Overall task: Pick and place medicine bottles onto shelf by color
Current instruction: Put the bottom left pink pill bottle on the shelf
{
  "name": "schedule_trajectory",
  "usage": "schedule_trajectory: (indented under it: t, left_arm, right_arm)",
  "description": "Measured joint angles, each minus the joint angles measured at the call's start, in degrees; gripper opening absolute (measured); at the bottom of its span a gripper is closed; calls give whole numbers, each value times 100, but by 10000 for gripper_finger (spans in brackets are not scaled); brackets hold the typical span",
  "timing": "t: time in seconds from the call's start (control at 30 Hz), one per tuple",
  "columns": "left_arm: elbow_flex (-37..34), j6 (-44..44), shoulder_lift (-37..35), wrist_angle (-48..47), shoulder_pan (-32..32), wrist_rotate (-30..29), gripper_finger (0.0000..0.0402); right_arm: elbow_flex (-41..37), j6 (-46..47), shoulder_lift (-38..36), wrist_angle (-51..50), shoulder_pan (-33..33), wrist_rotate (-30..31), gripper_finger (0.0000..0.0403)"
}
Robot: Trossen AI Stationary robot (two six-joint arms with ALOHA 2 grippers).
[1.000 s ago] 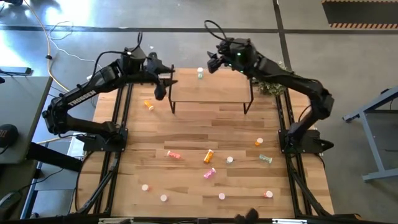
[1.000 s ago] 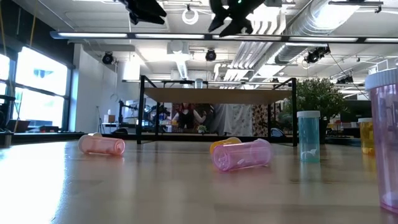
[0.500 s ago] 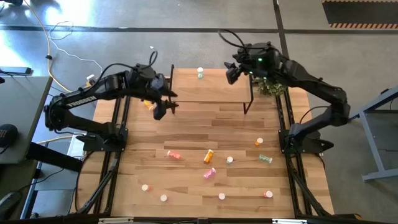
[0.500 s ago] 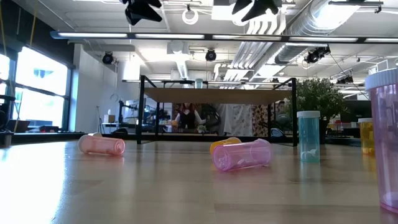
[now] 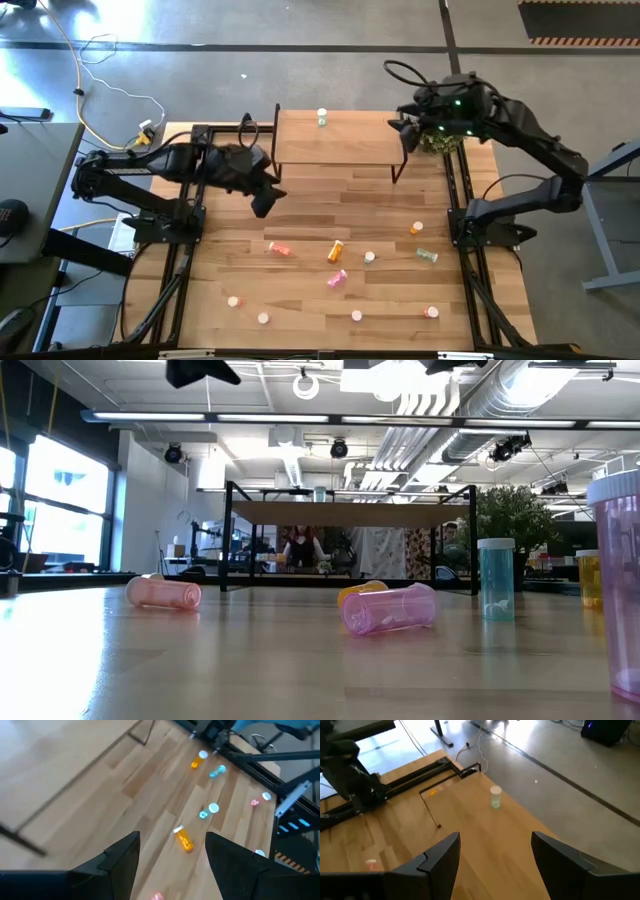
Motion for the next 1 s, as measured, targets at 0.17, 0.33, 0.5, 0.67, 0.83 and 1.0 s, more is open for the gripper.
schedule_trajectory:
  t: [0.17, 0.33, 0.5, 0.67, 0.83, 1.0]
  left_arm:
    - [-3, -1151, 66, -447, -600, -457, 214]
    - [-7, -1913, 57, -819, -1301, -672, 214]
    - [-7, -2289, 57, -1041, -2174, -974, 213]
    - [-6, -2658, 103, -1480, -3160, -1014, 213]
    - [-4, -2849, 395, -1834, -4047, -1018, 213]
    - [-4, -2998, 872, -1822, -4699, -995, 213]
  right_arm:
    - [0, 43, -175, -350, 0, -143, 236]
    - [0, 26, -257, -570, 0, -195, 236]
    - [-2, -20, -252, -672, 0, -195, 236]
    - [-2, 76, -252, -676, 0, -195, 236]
    - [-2, 302, -252, -674, 0, -198, 236]
    - [-2, 479, -250, -669, 0, -195, 236]
